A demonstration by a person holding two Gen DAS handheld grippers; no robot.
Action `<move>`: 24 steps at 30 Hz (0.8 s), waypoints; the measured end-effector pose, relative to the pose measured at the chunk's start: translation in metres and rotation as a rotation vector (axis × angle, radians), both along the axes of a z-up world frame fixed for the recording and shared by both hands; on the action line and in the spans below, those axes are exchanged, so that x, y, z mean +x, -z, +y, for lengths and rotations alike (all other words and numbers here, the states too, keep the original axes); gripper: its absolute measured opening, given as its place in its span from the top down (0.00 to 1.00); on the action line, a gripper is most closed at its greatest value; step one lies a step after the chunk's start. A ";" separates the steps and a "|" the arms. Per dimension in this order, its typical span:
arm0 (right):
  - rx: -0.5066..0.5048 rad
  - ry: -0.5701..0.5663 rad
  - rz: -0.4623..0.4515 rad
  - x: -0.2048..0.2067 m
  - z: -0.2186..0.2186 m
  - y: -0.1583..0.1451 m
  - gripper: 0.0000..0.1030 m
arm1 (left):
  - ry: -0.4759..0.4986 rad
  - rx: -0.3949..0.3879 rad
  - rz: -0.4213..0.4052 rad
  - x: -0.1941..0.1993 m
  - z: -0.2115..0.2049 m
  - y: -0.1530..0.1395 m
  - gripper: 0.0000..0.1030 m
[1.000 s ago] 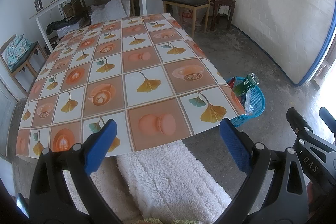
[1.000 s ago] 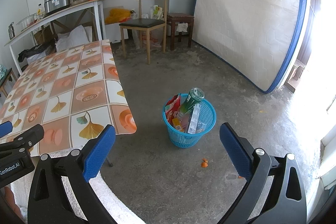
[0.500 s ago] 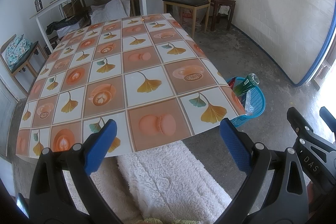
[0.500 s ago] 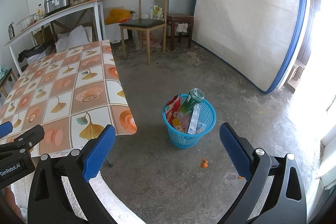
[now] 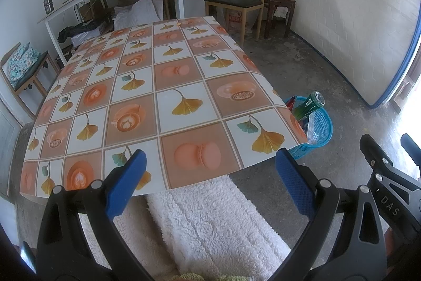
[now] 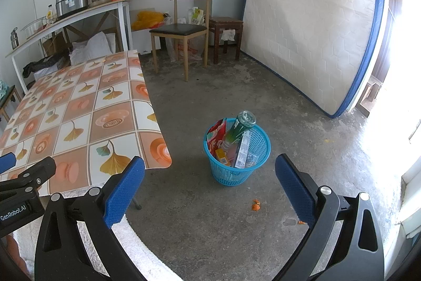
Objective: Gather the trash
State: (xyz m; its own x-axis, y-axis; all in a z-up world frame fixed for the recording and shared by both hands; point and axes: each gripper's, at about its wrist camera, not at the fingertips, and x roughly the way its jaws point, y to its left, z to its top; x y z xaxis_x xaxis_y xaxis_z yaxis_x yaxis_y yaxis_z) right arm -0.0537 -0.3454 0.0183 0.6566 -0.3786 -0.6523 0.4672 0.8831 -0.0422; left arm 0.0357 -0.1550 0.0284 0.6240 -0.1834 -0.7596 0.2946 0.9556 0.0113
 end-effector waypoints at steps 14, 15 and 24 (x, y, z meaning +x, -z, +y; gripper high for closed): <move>0.002 0.001 0.001 0.000 0.002 0.002 0.06 | 0.000 0.001 0.002 0.000 0.000 0.000 0.08; 0.001 0.000 0.001 0.000 0.003 0.000 0.06 | -0.001 0.001 0.002 0.000 0.000 0.000 0.08; 0.000 0.002 -0.002 -0.001 0.001 -0.002 0.06 | 0.000 0.001 0.001 0.000 0.000 0.000 0.08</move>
State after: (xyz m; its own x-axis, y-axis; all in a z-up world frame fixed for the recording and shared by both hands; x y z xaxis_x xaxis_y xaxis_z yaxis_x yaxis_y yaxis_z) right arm -0.0544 -0.3445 0.0199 0.6568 -0.3803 -0.6511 0.4694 0.8820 -0.0417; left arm 0.0356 -0.1548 0.0284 0.6232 -0.1827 -0.7604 0.2944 0.9556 0.0116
